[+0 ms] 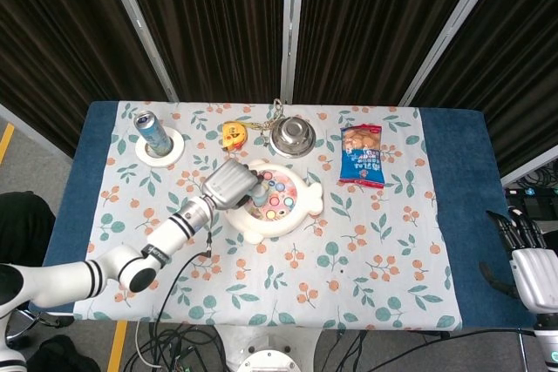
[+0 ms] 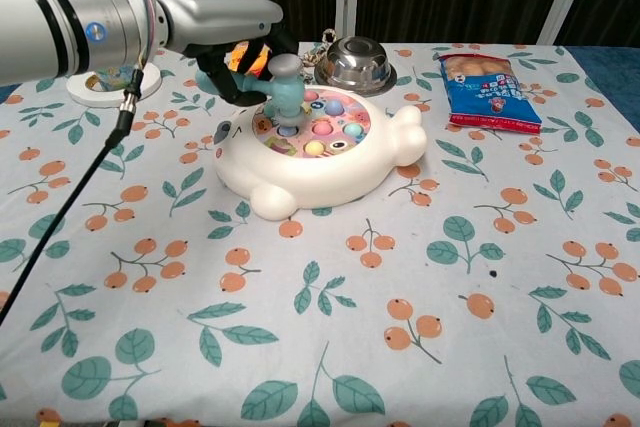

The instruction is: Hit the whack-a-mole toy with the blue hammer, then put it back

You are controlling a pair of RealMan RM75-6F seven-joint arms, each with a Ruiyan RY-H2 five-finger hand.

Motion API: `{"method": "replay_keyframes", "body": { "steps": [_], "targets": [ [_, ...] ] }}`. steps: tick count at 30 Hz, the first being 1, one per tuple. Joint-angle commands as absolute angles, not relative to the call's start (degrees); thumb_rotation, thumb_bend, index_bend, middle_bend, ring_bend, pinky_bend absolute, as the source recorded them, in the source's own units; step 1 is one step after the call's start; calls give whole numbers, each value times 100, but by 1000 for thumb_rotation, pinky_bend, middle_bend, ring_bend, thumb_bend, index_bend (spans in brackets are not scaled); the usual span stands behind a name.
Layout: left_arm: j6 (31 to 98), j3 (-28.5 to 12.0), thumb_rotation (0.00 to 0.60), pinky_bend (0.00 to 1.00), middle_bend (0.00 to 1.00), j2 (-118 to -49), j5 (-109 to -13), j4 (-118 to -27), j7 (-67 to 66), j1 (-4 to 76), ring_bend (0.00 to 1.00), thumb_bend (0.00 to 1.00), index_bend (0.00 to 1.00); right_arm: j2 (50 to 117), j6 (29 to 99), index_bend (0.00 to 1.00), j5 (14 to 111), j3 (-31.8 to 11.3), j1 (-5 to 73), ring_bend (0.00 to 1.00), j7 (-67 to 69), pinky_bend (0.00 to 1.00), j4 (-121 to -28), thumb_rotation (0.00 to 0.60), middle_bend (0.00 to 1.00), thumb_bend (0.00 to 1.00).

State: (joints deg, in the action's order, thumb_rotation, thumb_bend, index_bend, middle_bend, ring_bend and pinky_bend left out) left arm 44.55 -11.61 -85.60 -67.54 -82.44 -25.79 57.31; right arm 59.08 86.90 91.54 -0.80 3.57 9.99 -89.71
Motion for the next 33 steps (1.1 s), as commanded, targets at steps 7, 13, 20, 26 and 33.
{"method": "replay_keyframes", "body": {
  "steps": [7,13,20,26,33],
  "targets": [
    [4257,-1255,600,780,696,-8641,-6201,-8022,-2804,6019,535,630,587,5878,8708,0,9118,-88,328,0,986,0,-8991,600,139,230],
    [4214,-1156,600,780,696,-8673,-5980,-7775,-2766,6030,535,629,587,5877,8695,0,9099,-83,314,0,985,0,-8992,600,139,230],
    [4175,-1012,600,780,696,-8801,-5947,-7604,-2763,6071,536,631,587,5880,8708,0,9113,-81,304,0,964,0,-9008,600,140,229],
    [4437,-1067,600,780,696,-8633,-6054,-7819,-2615,5996,536,631,587,5866,8763,0,9105,-91,271,0,975,0,-9011,600,140,229],
    [4794,-961,600,780,696,-8234,-6200,-8162,-2322,5643,535,630,587,5875,8747,0,9143,-100,297,0,1013,0,-8979,600,140,230]
  ]
}}
